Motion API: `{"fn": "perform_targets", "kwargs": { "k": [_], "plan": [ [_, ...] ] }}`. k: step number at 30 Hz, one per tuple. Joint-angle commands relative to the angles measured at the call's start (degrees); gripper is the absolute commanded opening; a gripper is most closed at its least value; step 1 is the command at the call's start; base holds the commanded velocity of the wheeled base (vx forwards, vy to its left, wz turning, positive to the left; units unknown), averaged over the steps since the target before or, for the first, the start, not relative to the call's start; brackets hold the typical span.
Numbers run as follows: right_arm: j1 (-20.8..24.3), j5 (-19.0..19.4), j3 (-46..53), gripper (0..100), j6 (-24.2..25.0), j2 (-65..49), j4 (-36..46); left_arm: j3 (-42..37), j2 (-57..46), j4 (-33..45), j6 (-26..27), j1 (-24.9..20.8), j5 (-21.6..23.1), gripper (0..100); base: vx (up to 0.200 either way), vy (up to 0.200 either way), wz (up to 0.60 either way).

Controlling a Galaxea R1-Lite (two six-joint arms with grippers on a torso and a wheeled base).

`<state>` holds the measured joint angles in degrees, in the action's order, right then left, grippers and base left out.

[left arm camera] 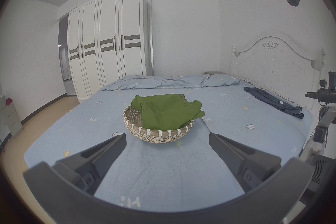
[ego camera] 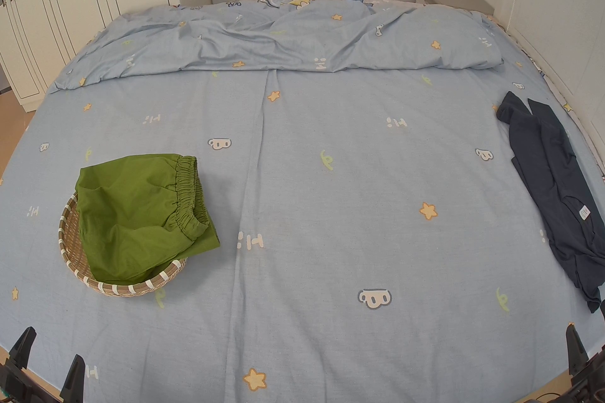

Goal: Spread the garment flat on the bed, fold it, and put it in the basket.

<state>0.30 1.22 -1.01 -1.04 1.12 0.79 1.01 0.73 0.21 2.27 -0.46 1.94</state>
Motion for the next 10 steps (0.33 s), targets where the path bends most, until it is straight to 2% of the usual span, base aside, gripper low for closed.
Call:
{"fn": "perform_targets", "kwargs": {
  "k": [1,10],
  "plan": [
    [-0.2,0.0,0.9,100,0.0,-0.8,-0.1,-0.9,-0.7,0.1,-0.2,0.0,-0.1,100,0.000,0.000,0.00],
    [-0.2,-0.2,1.0,100,0.4,-0.8,-0.3,-0.9,-0.7,0.0,-0.2,-0.1,-0.1,100,0.000,0.000,0.00]
  ]
}}
